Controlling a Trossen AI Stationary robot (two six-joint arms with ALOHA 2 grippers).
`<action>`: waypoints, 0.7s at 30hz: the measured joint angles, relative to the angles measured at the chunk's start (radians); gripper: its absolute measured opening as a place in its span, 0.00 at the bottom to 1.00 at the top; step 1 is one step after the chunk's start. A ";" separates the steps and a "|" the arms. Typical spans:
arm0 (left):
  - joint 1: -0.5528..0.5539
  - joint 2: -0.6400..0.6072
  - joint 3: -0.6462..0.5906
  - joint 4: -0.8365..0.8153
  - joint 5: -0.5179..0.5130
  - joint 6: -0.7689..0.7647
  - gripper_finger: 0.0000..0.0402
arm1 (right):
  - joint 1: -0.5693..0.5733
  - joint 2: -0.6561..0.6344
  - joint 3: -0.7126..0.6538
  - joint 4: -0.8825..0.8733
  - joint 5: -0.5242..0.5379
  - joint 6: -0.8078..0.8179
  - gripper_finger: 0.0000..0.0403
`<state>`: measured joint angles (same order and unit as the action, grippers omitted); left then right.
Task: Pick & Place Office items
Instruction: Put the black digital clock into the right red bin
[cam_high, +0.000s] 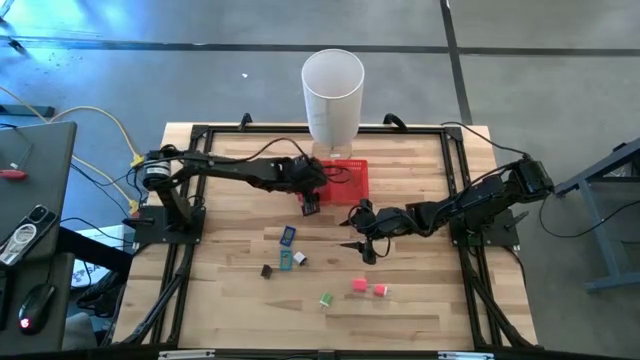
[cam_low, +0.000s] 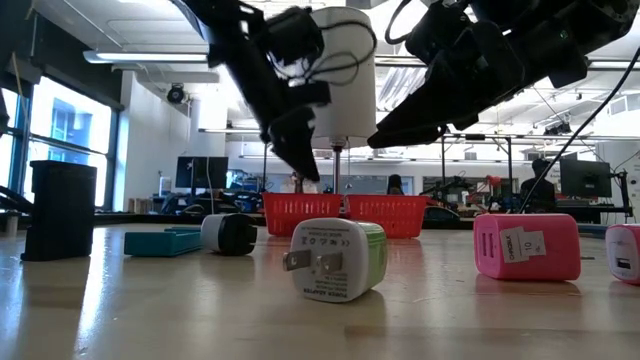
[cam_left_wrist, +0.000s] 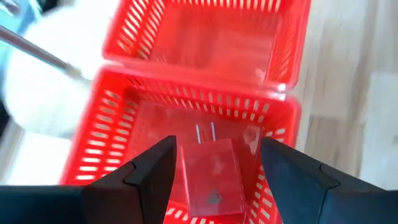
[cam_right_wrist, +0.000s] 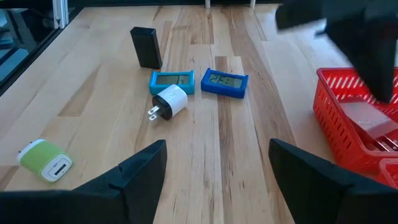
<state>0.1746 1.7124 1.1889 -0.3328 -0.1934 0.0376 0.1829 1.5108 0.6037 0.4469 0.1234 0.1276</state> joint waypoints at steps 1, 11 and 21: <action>-0.004 -0.015 0.000 0.000 -0.002 0.000 0.56 | 0.000 0.000 0.000 0.000 0.000 0.000 0.67; -0.093 -0.188 0.000 -0.207 -0.002 -0.032 0.56 | 0.000 0.000 0.000 -0.014 0.000 0.000 0.67; -0.204 -0.264 0.000 -0.594 0.000 -0.385 0.56 | 0.000 0.000 0.000 -0.019 0.005 0.000 0.67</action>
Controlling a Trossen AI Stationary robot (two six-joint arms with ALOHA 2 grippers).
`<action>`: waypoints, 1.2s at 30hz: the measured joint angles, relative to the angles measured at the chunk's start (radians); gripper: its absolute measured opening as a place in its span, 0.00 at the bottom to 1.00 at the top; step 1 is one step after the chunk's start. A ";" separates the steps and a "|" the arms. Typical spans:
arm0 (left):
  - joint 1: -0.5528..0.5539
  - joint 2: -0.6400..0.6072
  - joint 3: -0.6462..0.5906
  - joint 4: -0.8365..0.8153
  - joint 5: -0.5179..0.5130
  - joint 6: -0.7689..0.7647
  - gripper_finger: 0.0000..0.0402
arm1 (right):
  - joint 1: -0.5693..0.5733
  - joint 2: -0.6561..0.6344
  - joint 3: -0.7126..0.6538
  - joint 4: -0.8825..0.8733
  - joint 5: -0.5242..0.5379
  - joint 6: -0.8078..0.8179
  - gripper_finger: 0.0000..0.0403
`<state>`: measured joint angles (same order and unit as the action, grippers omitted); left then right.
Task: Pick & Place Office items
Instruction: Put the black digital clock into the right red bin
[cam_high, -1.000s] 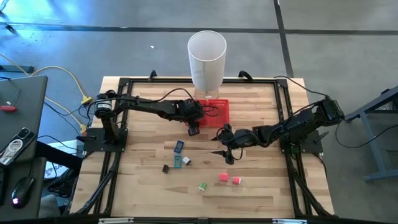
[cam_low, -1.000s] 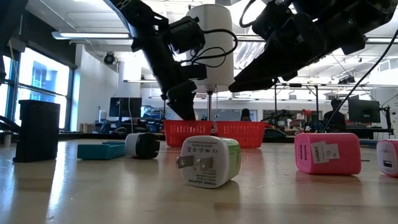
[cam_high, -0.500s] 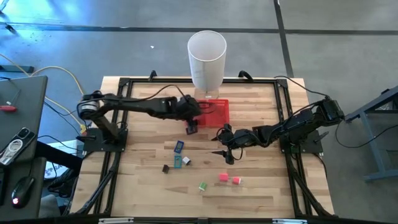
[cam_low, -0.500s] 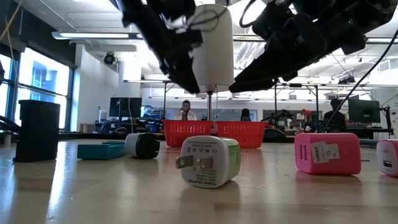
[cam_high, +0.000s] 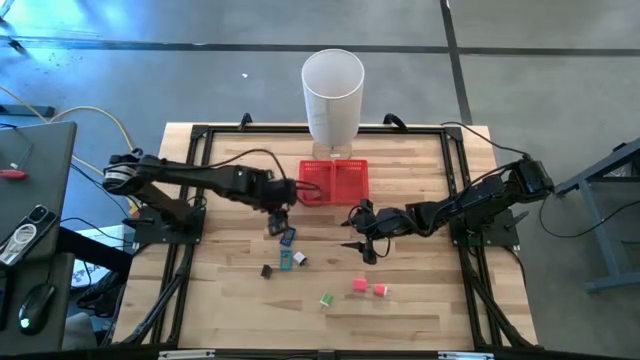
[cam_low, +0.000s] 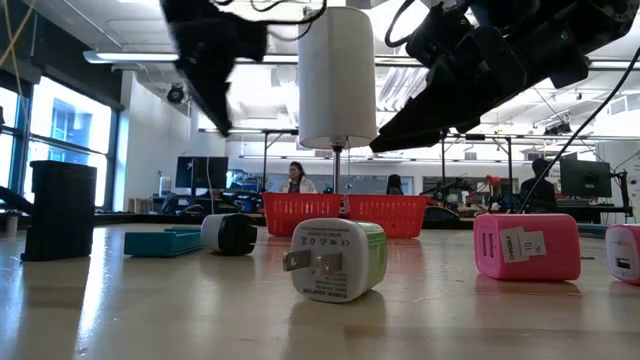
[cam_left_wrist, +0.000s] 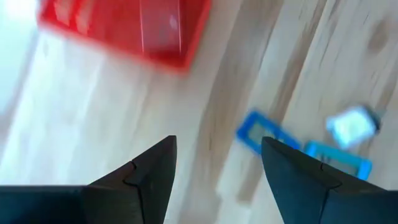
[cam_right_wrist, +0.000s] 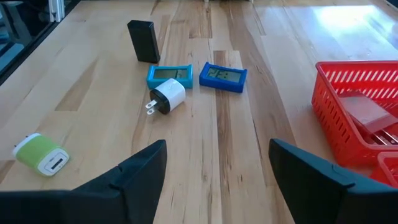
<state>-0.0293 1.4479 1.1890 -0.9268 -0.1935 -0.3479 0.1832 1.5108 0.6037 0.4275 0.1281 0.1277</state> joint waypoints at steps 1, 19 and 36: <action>-0.015 0.000 0.000 -0.035 0.000 -0.032 0.56 | 0.000 0.000 0.000 0.000 0.000 0.001 0.67; -0.447 0.004 -0.212 -0.095 0.000 -0.229 0.56 | 0.000 0.000 0.000 0.001 0.000 0.007 0.67; -0.635 0.004 -0.434 0.250 -0.066 -0.281 0.56 | 0.000 0.000 0.000 0.071 -0.057 0.038 0.67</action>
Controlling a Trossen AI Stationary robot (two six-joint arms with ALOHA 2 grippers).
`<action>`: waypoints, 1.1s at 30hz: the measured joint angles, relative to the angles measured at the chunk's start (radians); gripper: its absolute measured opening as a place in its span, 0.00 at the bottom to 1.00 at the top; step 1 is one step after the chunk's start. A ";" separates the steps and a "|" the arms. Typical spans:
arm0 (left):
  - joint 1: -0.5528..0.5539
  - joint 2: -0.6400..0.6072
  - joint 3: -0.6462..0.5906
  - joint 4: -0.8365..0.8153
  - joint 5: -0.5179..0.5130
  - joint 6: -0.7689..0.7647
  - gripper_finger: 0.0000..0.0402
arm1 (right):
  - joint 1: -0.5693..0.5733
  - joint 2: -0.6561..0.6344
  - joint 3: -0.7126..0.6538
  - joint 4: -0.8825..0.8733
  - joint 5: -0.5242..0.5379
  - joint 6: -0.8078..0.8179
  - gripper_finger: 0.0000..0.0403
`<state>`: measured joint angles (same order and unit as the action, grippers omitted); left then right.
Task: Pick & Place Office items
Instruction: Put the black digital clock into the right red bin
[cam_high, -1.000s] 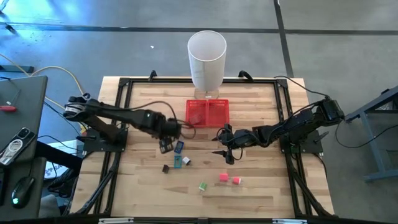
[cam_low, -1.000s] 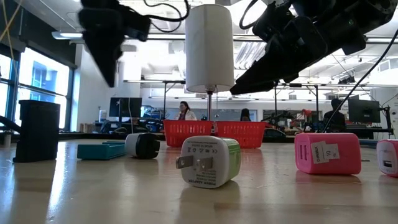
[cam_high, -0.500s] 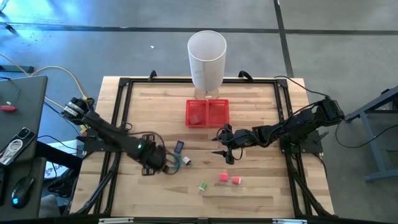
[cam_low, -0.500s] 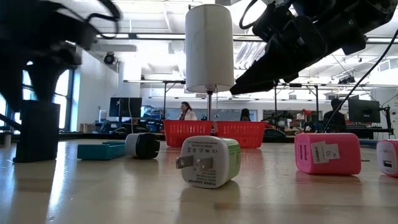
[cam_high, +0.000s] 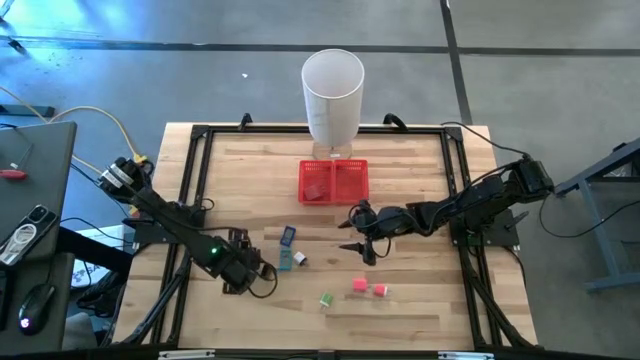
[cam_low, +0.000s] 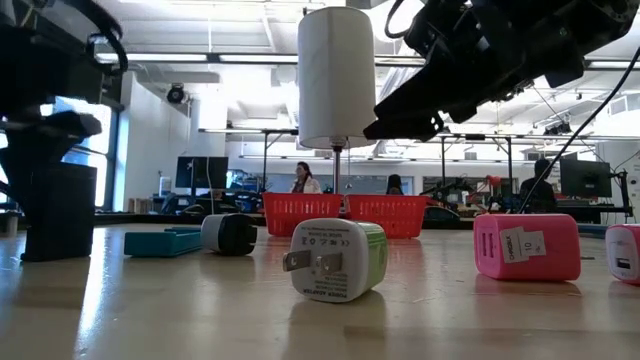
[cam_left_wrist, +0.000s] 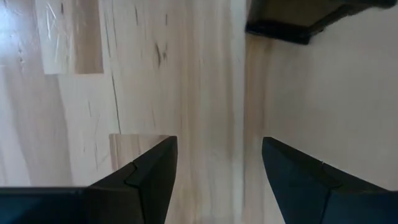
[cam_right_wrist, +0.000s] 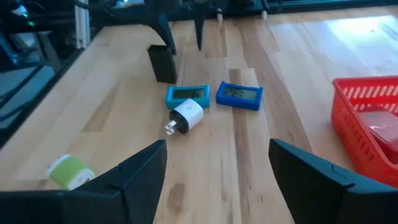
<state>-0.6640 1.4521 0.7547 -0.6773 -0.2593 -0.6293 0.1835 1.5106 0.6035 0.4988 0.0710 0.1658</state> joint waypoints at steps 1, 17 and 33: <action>-0.001 0.000 -0.016 0.028 -0.017 0.000 0.56 | 0.003 0.000 0.000 0.006 0.000 0.000 0.67; -0.022 -0.006 -0.243 0.437 -0.034 -0.034 0.56 | 0.026 0.000 0.000 0.014 0.005 0.014 0.67; -0.079 0.001 -0.301 0.579 -0.067 -0.030 0.56 | 0.027 0.000 0.000 0.014 0.004 0.026 0.67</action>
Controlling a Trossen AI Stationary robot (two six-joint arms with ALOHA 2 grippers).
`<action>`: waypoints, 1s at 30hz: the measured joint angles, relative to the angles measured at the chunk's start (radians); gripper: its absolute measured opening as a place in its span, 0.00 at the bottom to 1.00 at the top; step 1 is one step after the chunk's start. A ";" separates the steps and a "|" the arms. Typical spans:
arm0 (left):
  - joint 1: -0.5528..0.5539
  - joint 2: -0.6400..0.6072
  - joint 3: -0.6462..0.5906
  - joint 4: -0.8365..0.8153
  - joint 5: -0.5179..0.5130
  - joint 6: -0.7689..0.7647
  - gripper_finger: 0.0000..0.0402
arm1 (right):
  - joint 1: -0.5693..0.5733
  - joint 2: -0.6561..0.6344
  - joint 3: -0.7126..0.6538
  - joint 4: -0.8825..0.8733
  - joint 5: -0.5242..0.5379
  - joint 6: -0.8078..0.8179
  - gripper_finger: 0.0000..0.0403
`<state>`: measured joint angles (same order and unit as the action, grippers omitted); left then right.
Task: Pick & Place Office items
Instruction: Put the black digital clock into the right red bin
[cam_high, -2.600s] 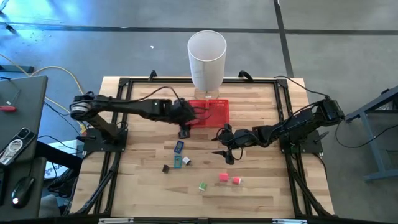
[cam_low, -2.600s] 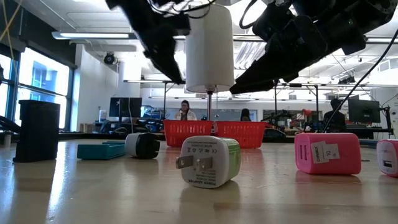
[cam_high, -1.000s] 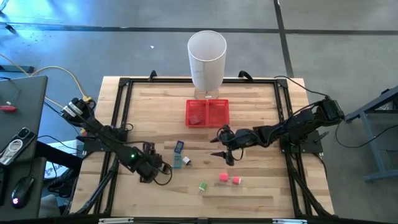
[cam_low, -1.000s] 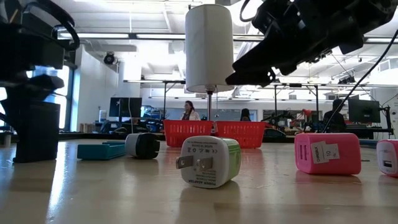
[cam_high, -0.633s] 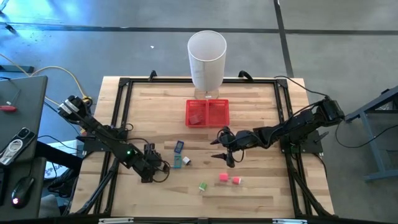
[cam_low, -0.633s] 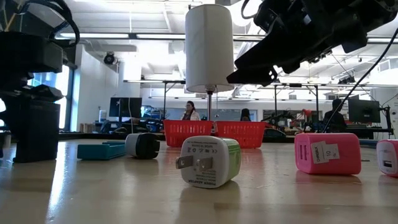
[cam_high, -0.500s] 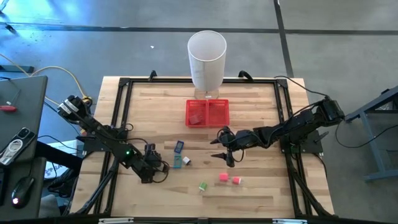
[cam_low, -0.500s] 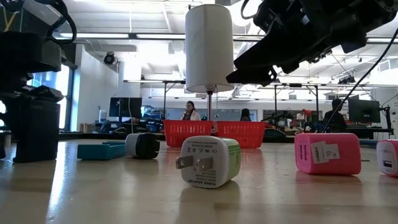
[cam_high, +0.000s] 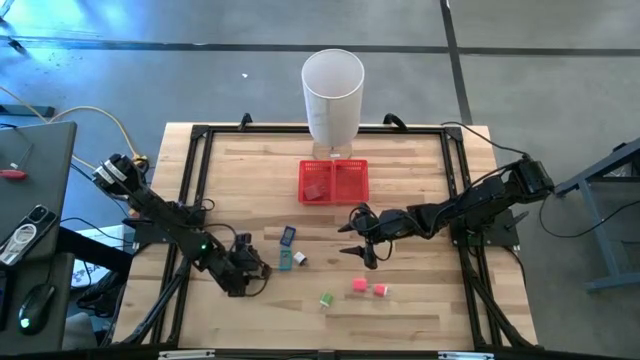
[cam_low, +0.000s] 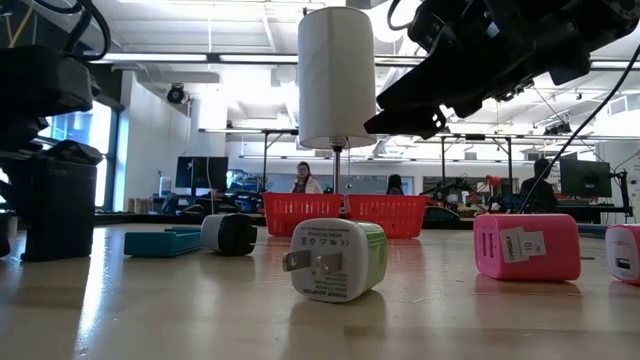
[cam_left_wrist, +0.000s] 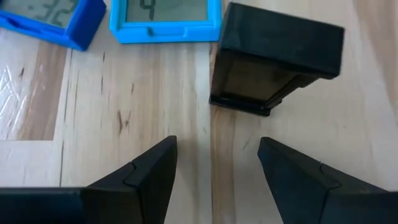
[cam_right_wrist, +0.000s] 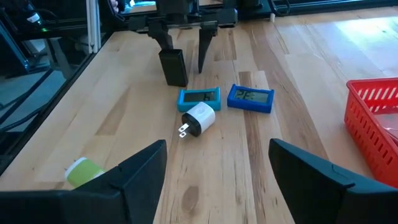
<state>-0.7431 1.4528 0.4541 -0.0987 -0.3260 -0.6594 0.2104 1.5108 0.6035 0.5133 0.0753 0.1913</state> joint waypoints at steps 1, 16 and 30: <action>-0.003 0.000 0.000 0.003 0.000 0.000 0.56 | 0.000 0.000 0.000 0.000 0.000 0.000 0.67; -0.008 0.002 0.000 0.031 -0.044 0.001 0.56 | 0.000 0.000 0.000 0.000 0.000 0.000 0.67; -0.039 0.001 0.000 0.044 -0.076 -0.019 0.56 | 0.000 0.000 0.000 0.000 0.003 0.000 0.67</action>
<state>-0.7819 1.4540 0.4541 -0.0542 -0.4017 -0.6785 0.2104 1.5106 0.6033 0.5133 0.0779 0.1911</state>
